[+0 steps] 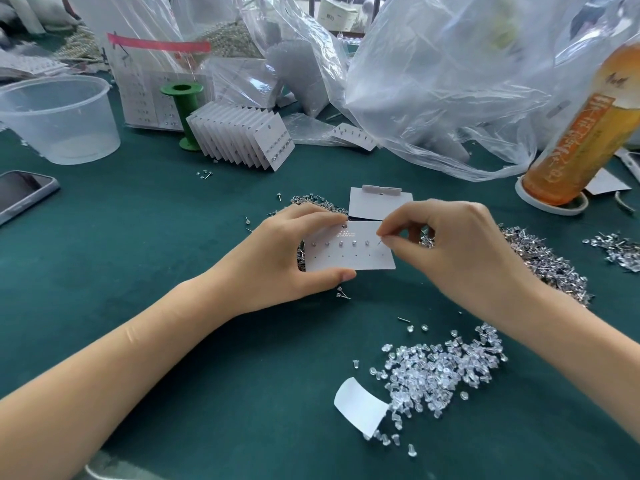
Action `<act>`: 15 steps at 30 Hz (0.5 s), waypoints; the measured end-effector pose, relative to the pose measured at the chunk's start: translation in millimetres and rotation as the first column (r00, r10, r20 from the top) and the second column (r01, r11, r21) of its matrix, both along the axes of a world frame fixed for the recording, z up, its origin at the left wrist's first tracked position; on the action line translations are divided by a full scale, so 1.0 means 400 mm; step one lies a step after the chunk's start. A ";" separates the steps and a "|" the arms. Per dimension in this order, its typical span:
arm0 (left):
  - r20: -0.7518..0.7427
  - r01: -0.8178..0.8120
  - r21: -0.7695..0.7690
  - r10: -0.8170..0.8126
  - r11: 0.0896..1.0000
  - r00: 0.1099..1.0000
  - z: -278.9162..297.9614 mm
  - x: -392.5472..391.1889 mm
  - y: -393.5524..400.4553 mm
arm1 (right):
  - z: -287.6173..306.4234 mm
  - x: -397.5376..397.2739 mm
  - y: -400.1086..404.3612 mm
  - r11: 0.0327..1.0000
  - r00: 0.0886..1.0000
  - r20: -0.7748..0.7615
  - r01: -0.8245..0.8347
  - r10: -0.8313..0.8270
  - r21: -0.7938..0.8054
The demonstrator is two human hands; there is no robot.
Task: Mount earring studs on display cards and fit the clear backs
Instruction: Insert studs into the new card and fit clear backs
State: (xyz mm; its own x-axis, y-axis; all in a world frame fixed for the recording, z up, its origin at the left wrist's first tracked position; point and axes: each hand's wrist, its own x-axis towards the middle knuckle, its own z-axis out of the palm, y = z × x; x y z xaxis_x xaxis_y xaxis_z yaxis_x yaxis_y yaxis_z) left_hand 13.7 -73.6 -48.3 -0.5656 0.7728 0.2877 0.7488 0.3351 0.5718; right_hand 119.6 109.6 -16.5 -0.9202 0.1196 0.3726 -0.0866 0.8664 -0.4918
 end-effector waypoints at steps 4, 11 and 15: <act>0.010 0.009 0.010 -0.009 1.000 1.000 0.001 0.001 0.000 | -0.003 0.001 0.007 0.999 1.000 -0.021 -0.002 0.003 0.037; 0.005 0.021 0.026 -0.021 0.999 1.000 -0.001 0.000 0.001 | -0.008 -0.003 0.013 0.996 0.999 -0.045 -0.009 0.014 0.088; 0.012 0.021 0.028 -0.021 0.999 1.000 -0.002 0.000 -0.001 | -0.009 -0.003 0.018 0.995 0.999 -0.036 -0.021 0.024 0.099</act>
State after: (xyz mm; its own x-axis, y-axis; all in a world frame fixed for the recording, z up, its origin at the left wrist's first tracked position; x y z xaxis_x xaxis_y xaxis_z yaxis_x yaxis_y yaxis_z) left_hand 13.9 -74.0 -49.2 -0.5532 0.7763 0.3022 0.7483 0.3036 0.5899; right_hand 118.6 116.9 -20.0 -0.9078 0.0600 0.4152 -0.1231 0.9081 -0.4003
